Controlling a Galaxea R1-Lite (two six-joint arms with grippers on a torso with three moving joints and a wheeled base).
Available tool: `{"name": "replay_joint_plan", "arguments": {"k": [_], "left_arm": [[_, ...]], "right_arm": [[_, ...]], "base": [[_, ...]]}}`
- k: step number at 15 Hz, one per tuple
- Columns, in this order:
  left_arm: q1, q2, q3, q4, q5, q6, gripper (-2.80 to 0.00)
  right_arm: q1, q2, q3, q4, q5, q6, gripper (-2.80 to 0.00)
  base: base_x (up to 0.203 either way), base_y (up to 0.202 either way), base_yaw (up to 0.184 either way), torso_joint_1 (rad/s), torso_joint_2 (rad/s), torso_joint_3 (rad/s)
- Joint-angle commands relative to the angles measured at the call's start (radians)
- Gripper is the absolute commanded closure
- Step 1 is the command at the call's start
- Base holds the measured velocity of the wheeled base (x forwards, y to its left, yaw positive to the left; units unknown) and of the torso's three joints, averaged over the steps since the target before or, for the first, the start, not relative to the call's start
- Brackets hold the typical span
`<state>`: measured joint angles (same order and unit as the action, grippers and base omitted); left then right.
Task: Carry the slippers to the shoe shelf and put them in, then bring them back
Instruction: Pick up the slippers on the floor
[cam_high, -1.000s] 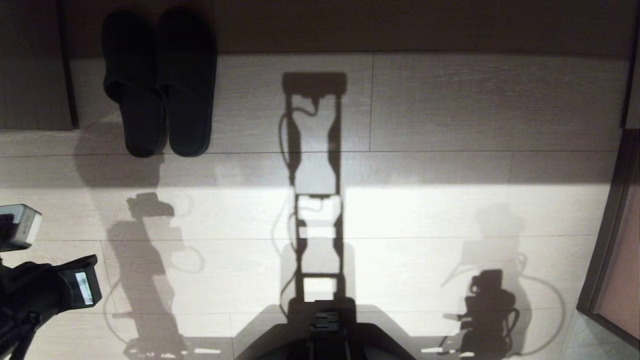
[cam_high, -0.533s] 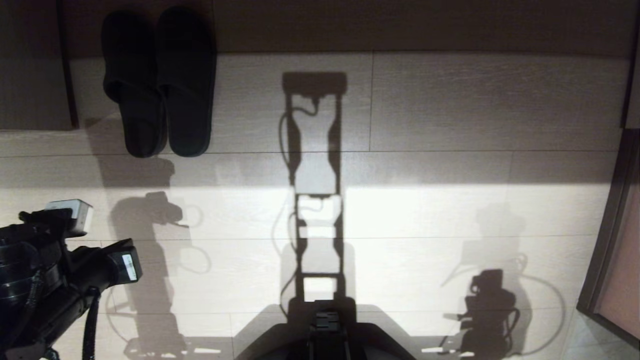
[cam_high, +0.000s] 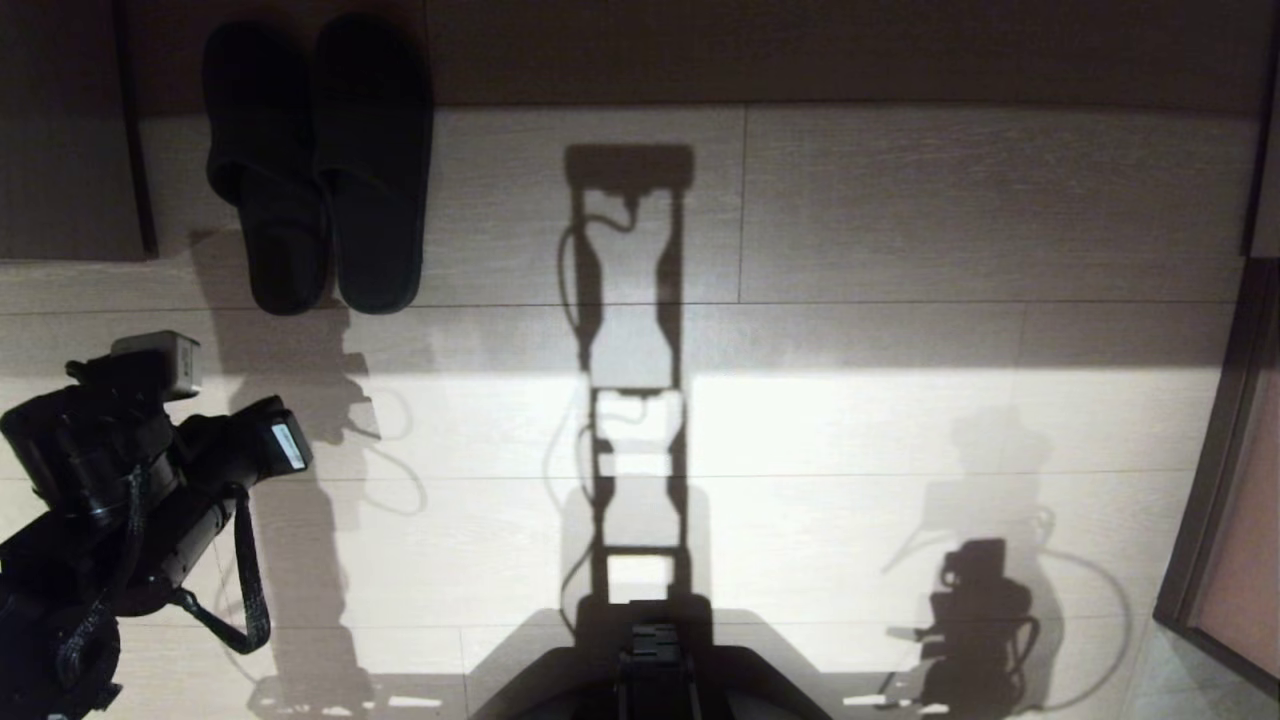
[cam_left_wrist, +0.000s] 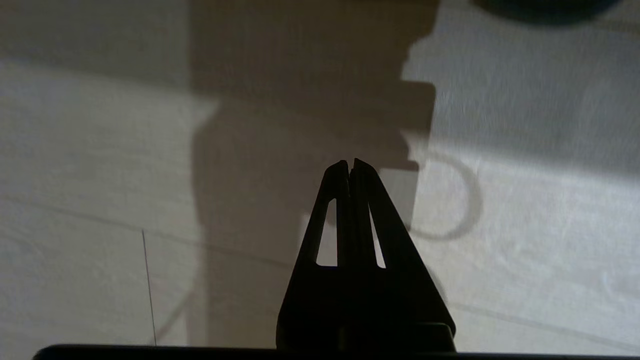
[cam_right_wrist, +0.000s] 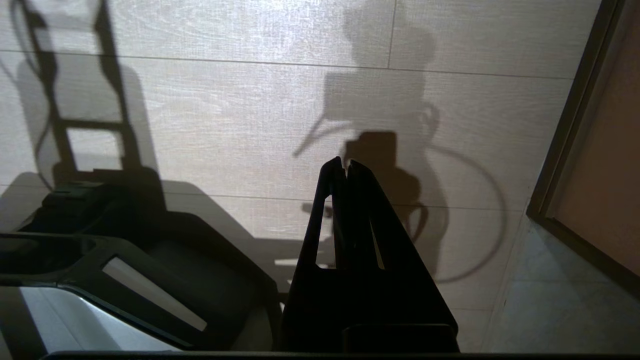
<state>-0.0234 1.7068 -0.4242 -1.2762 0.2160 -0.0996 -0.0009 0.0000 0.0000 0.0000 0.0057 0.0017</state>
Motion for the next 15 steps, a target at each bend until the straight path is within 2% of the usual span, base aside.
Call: {"name": "replay_joint_plan", "arguments": {"k": [1, 7, 11, 15], "left_arm": [[0.014, -0.014, -0.064, -0.013, 0.001, 0.007, 0.00], [-0.004, -0.039, -0.145, -0.003, -0.004, 0.037, 0.00], [-0.057, -0.019, -0.183, 0.013, -0.009, 0.026, 0.00], [-0.066, 0.002, -0.233, 0.011, -0.041, 0.026, 0.00]], "right_arm": [[-0.001, -0.002, 0.000, 0.000, 0.000, 0.000, 0.00], [-0.001, -0.002, 0.000, 0.000, 0.000, 0.001, 0.00], [-0.001, -0.002, 0.000, 0.000, 0.000, 0.000, 0.00], [0.001, -0.002, 0.000, 0.000, 0.000, 0.000, 0.00]], "base": [[0.000, 0.000, 0.000, 0.000, 0.00, 0.000], [0.000, 0.000, 0.000, 0.000, 0.00, 0.000], [0.000, 0.000, 0.000, 0.000, 0.00, 0.000], [0.000, 0.000, 0.000, 0.000, 0.00, 0.000]]}}
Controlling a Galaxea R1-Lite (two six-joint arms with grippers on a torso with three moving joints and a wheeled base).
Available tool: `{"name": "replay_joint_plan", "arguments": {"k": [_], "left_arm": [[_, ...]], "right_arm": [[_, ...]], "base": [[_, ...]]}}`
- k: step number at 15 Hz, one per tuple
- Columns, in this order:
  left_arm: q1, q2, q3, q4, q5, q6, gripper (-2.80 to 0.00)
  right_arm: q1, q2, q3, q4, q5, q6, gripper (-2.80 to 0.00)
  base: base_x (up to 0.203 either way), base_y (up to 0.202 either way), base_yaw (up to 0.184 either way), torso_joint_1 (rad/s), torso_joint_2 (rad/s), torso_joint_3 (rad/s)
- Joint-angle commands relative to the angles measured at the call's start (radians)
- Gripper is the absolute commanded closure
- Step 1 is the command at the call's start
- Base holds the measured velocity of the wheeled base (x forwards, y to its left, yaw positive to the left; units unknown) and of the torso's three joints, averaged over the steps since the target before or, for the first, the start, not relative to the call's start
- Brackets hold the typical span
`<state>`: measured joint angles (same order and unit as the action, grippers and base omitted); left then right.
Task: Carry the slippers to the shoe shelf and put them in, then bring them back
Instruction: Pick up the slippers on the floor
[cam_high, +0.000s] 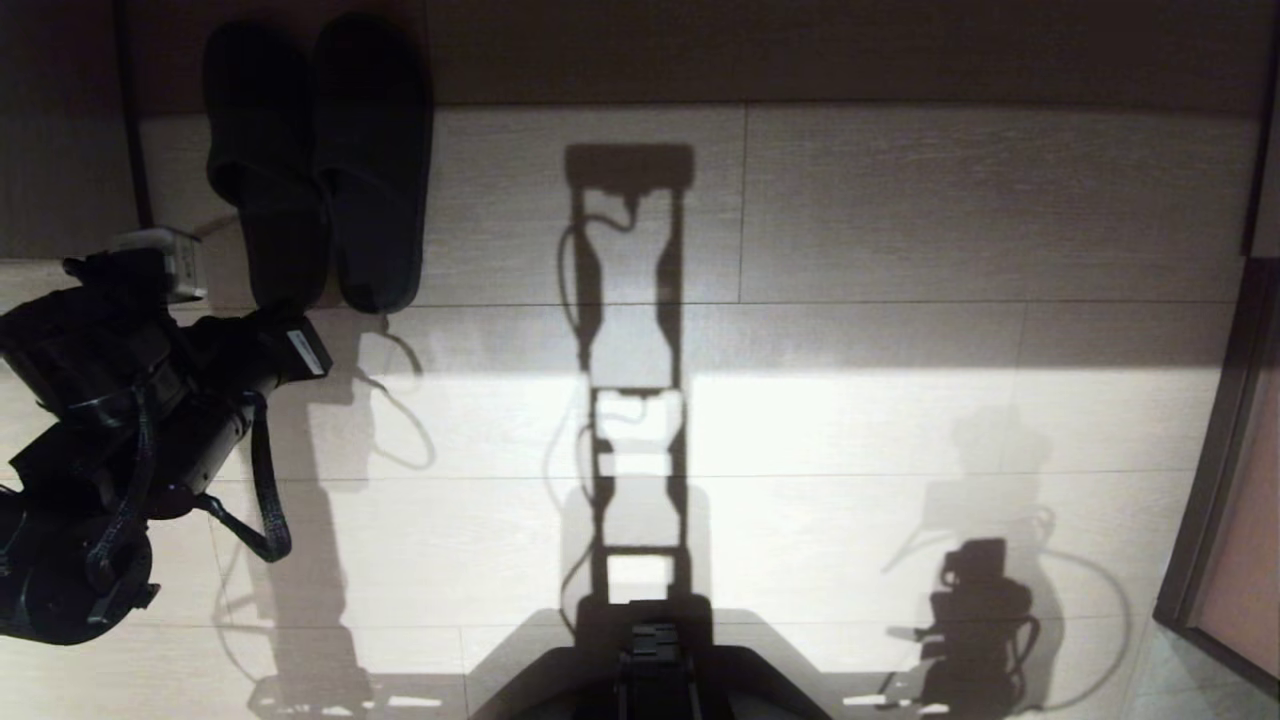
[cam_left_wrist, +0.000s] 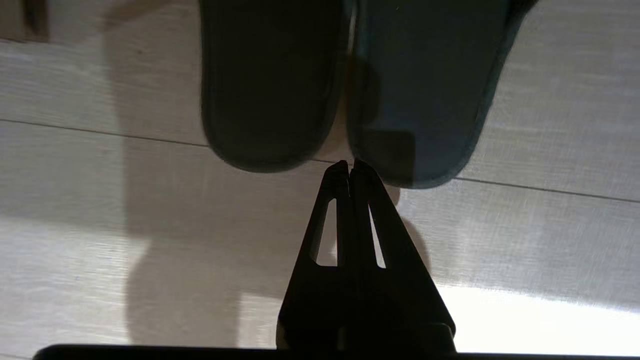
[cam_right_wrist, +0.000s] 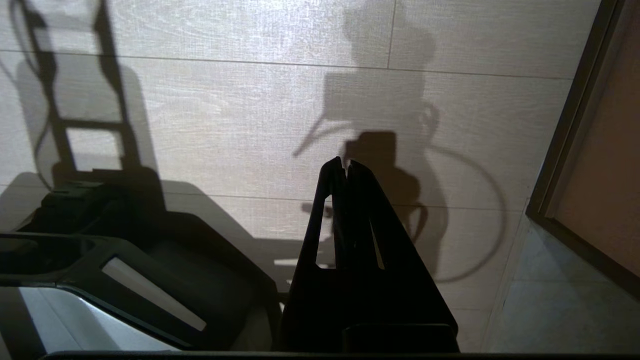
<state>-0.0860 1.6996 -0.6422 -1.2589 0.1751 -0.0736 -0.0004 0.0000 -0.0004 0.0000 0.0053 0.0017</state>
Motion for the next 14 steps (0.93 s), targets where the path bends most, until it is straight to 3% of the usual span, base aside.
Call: {"name": "replay_joint_plan", "arguments": {"k": [1, 14], "left_arm": [[-0.003, 0.017, -0.037, -0.005, 0.001, 0.009, -2.80], [0.005, 0.135, -0.215, -0.059, 0.009, 0.029, -2.80]], "right_arm": [[0.000, -0.002, 0.000, 0.000, 0.001, 0.000, 0.00], [0.000, -0.002, 0.000, 0.000, 0.001, 0.001, 0.00]], "base": [[0.000, 0.000, 0.000, 0.000, 0.00, 0.000], [0.000, 0.000, 0.000, 0.000, 0.00, 0.000]]}}
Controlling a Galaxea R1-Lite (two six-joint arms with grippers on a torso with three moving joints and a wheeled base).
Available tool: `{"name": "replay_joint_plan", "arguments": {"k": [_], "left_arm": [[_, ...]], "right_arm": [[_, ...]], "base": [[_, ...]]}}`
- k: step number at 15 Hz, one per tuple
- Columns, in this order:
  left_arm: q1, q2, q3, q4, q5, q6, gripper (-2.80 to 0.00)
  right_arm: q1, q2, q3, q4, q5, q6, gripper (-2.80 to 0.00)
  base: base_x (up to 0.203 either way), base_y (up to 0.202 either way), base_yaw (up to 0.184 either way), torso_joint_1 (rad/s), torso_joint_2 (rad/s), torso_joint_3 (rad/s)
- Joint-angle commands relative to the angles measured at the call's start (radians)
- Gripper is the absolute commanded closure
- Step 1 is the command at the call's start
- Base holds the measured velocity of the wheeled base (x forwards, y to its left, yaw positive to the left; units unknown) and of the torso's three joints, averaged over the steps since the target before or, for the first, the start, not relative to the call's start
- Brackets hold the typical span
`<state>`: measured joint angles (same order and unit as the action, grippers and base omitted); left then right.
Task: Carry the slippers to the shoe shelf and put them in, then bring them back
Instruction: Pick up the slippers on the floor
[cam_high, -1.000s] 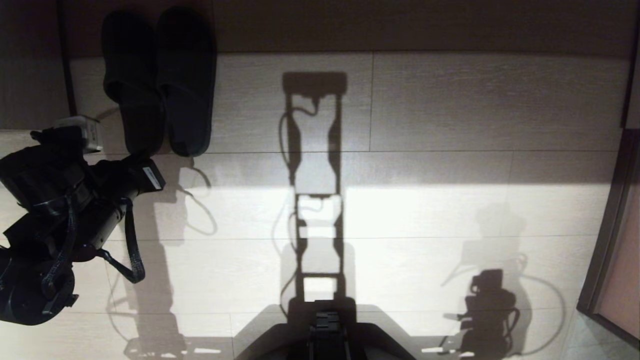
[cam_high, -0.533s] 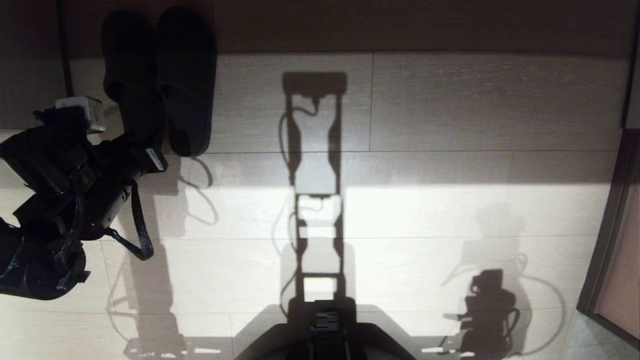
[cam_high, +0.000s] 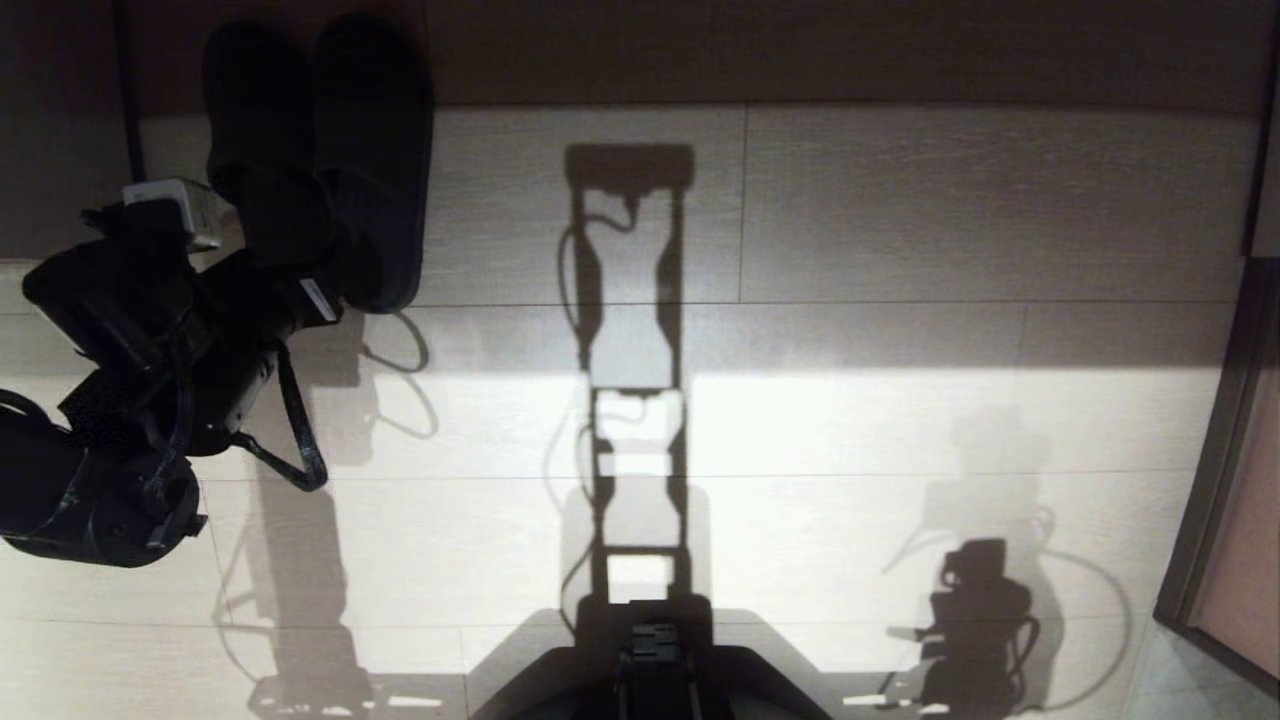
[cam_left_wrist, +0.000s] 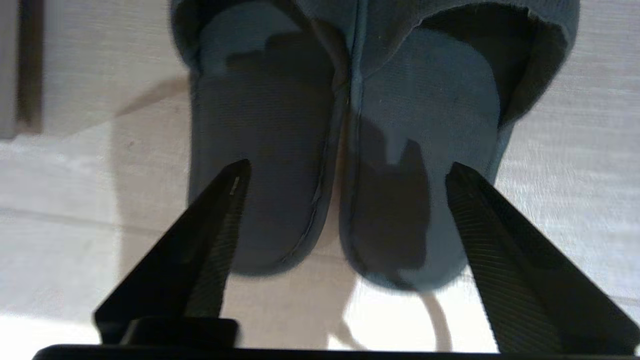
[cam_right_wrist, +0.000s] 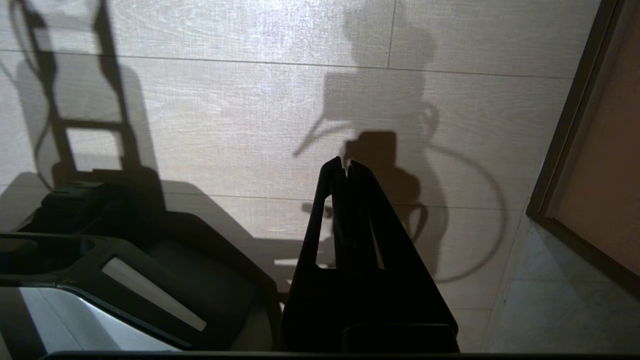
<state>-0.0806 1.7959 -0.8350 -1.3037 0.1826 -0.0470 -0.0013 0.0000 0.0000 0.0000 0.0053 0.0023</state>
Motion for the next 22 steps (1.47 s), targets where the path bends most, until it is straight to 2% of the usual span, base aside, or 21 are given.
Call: {"name": "replay_joint_plan", "arguments": {"k": [1, 7, 15, 22], "left_arm": [[-0.001, 0.053, -0.037, -0.018, 0.002, 0.005, -2.80], [-0.001, 0.151, -0.165, -0.018, 0.011, 0.015, -2.80], [0.020, 0.184, -0.376, 0.013, 0.022, 0.000, -2.80], [0.025, 0.226, -0.455, 0.041, 0.025, -0.008, -2.80]], "right_arm": [[0.000, -0.002, 0.000, 0.000, 0.001, -0.001, 0.00], [0.000, -0.002, 0.000, 0.000, 0.001, -0.001, 0.00], [0.001, -0.002, 0.000, 0.000, 0.001, -0.001, 0.00], [0.000, -0.002, 0.000, 0.000, 0.001, 0.001, 0.00]], "base": [[0.000, 0.000, 0.000, 0.000, 0.00, 0.000], [0.000, 0.000, 0.000, 0.000, 0.00, 0.000], [0.000, 0.000, 0.000, 0.000, 0.00, 0.000], [0.000, 0.000, 0.000, 0.000, 0.00, 0.000]]}}
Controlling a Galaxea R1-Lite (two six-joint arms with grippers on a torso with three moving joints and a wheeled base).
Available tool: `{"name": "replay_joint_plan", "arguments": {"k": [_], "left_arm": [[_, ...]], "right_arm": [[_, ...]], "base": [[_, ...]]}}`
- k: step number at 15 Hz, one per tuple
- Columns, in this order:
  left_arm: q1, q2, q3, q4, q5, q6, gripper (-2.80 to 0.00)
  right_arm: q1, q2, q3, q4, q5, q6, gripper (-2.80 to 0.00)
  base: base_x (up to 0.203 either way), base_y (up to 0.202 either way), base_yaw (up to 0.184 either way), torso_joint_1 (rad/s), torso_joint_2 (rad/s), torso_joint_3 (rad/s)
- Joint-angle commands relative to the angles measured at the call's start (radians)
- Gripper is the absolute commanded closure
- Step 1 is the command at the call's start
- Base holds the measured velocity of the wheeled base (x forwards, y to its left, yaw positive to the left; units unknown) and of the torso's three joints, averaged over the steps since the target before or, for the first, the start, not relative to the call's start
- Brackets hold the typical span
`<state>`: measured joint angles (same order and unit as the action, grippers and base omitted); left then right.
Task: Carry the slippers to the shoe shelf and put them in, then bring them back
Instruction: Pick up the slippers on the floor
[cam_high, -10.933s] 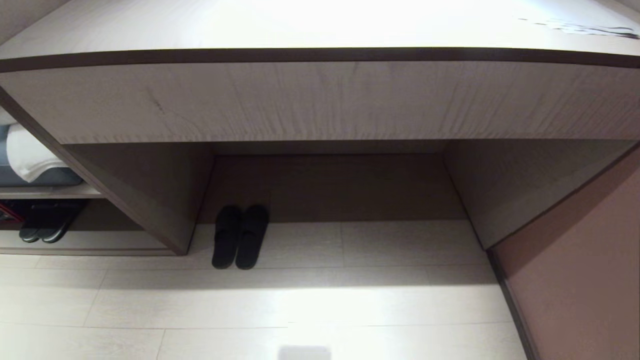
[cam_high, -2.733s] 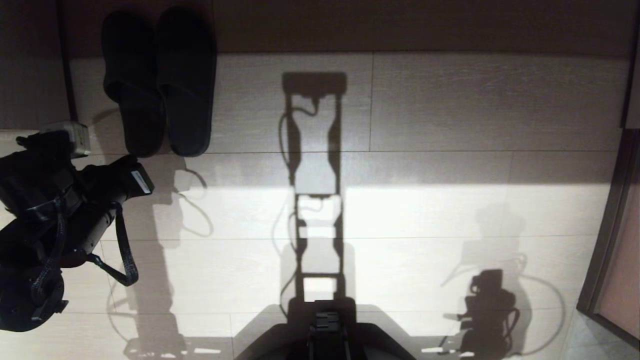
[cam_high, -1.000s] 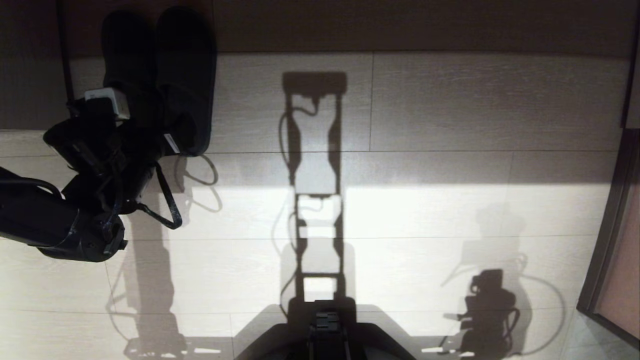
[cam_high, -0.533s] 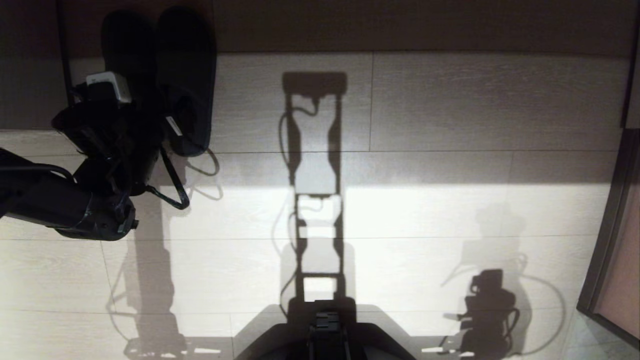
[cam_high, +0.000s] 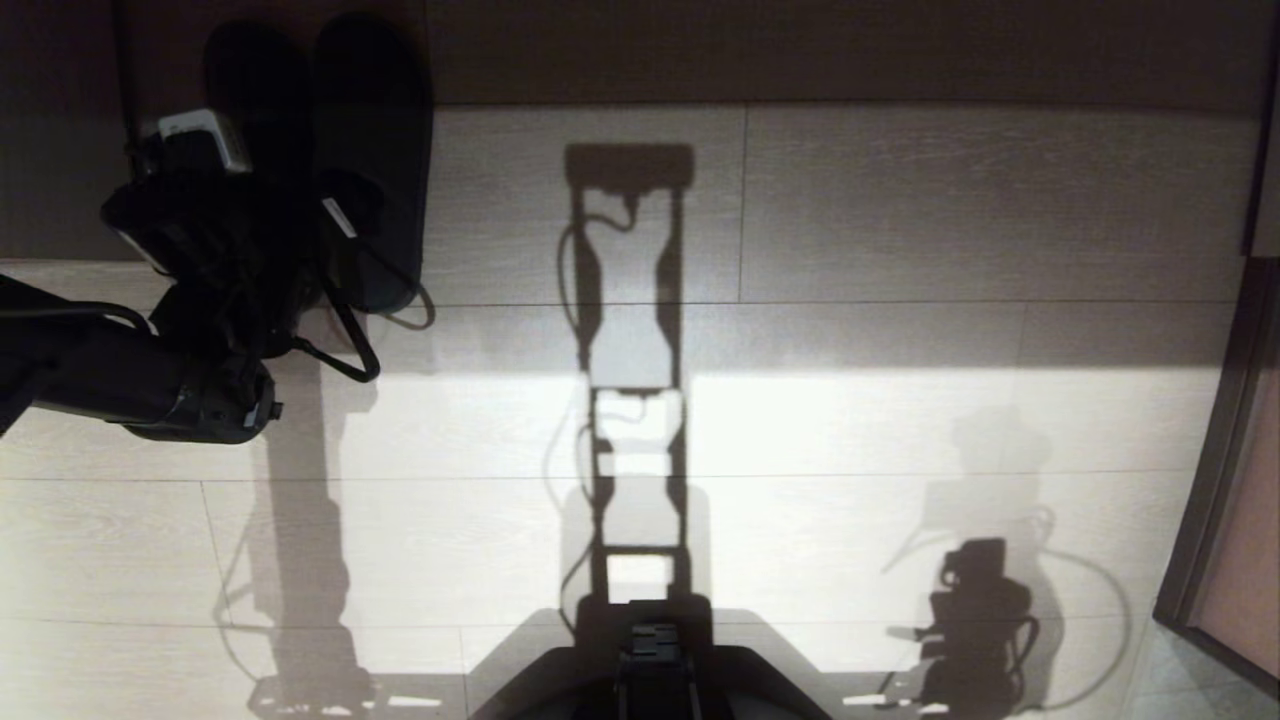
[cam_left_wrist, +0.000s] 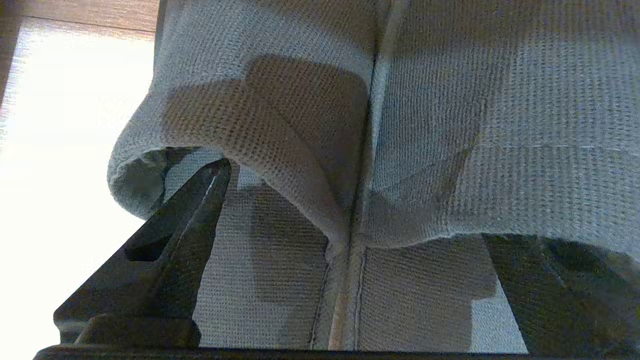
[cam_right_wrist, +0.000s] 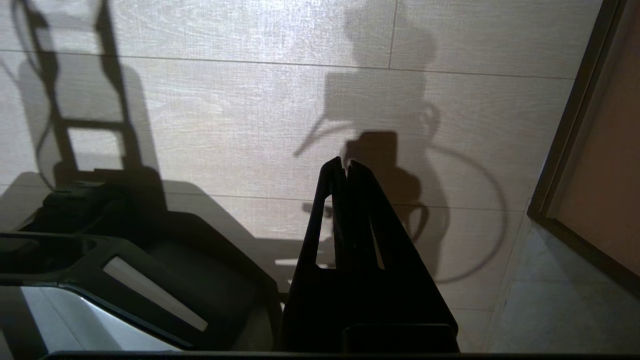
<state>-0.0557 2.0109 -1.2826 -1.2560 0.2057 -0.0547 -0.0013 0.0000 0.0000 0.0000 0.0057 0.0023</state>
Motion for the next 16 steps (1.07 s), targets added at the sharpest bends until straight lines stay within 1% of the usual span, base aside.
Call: {"name": "replay_joint_plan", "arguments": {"k": [1, 7, 9, 11, 16], "left_arm": [[0.001, 0.016, -0.022, 0.003, 0.001, -0.002, -2.80], [0.001, 0.050, -0.071, 0.052, -0.005, -0.027, -2.80], [0.001, 0.056, -0.079, 0.055, -0.005, -0.028, -2.80], [0.001, 0.068, -0.128, 0.058, -0.006, -0.038, -2.80], [0.001, 0.074, -0.182, 0.052, -0.006, -0.049, -2.80]], "right_arm": [[0.000, -0.002, 0.000, 0.000, 0.000, -0.001, 0.00], [0.000, -0.002, 0.000, 0.000, 0.000, 0.001, 0.00], [0.000, -0.002, 0.000, 0.000, 0.000, 0.000, 0.00], [0.001, -0.002, 0.000, 0.000, 0.000, 0.001, 0.00], [0.000, -0.002, 0.000, 0.000, 0.000, -0.001, 0.00]], "base": [[0.000, 0.000, 0.000, 0.000, 0.00, 0.000], [0.000, 0.000, 0.000, 0.000, 0.00, 0.000], [0.000, 0.000, 0.000, 0.000, 0.00, 0.000], [0.000, 0.000, 0.000, 0.000, 0.00, 0.000], [0.000, 0.000, 0.000, 0.000, 0.00, 0.000]]}}
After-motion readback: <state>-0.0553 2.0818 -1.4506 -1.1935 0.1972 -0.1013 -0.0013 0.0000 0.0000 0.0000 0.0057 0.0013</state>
